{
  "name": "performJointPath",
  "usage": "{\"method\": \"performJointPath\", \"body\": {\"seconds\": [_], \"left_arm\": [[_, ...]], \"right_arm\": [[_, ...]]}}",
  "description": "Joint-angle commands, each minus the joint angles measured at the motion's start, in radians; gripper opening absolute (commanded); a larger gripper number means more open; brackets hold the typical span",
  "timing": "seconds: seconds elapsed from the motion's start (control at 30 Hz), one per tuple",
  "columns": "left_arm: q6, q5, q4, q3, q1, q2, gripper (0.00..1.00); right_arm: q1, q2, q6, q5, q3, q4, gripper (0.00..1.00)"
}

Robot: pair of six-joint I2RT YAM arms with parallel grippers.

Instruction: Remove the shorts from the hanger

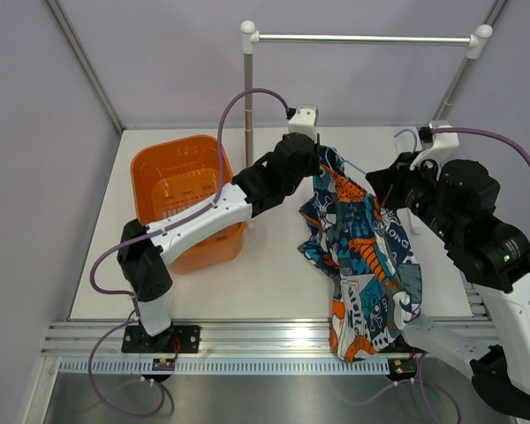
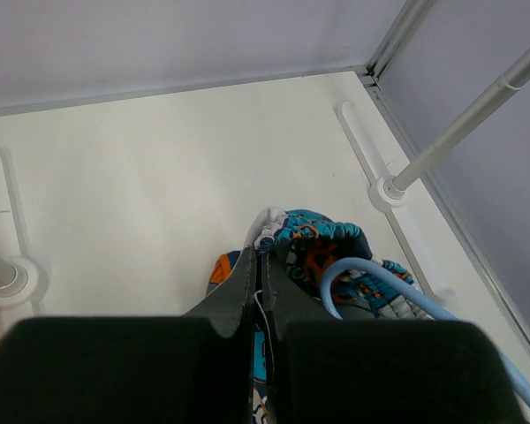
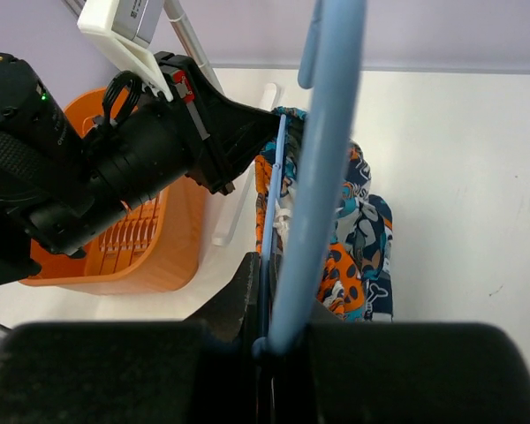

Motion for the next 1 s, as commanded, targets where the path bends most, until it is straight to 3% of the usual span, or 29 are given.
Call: {"method": "performJointPath", "body": {"seconds": [0.0,0.3,0.63,0.97], "left_arm": [[0.022,-0.008,0.02,0.022,0.035,0.001,0.0],[0.028,0.126,0.04,-0.096,0.03,-0.077,0.0],[0.081,0.241,0.031,-0.111,0.015,-0.1,0.0],[0.195,0.357,-0.055,-0.188,-0.149,-0.314,0.0]], "right_arm": [[0.009,-0.028,0.001,0.01,0.059,-0.025,0.0],[0.007,0.002,-0.014,0.091,0.04,0.034,0.0],[0.009,0.022,-0.025,0.117,0.049,0.084,0.0],[0.009,0.08,-0.049,0.191,0.007,0.185,0.0]]}}
